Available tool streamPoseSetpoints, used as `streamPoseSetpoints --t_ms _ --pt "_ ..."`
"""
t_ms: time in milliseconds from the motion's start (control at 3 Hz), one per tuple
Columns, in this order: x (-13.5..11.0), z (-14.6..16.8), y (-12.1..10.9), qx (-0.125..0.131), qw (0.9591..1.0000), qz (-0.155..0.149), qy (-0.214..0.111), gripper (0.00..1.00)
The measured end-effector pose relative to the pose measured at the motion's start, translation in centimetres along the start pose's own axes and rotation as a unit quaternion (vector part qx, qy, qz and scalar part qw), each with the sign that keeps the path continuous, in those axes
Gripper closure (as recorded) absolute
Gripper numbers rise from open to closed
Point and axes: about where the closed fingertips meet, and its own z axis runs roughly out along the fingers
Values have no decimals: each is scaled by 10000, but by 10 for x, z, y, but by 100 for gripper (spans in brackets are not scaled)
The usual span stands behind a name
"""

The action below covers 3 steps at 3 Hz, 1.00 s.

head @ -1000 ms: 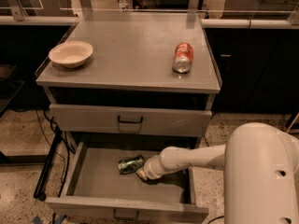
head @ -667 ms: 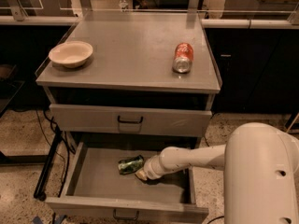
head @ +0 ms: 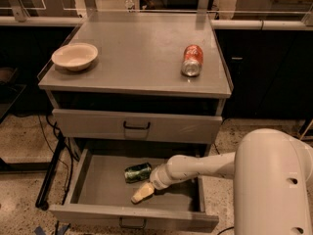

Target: Pick green can from middle drawer and place on counter

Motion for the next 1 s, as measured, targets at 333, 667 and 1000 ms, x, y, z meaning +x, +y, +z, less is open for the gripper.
streamPoseSetpoints --t_ms 333,667,1000 --pt "0 0 1 -6 10000 1 -8 0" --pt "-21 -19 13 140 9995 -214 -166 0" --pt "-25 -26 15 188 9992 -280 -200 0"
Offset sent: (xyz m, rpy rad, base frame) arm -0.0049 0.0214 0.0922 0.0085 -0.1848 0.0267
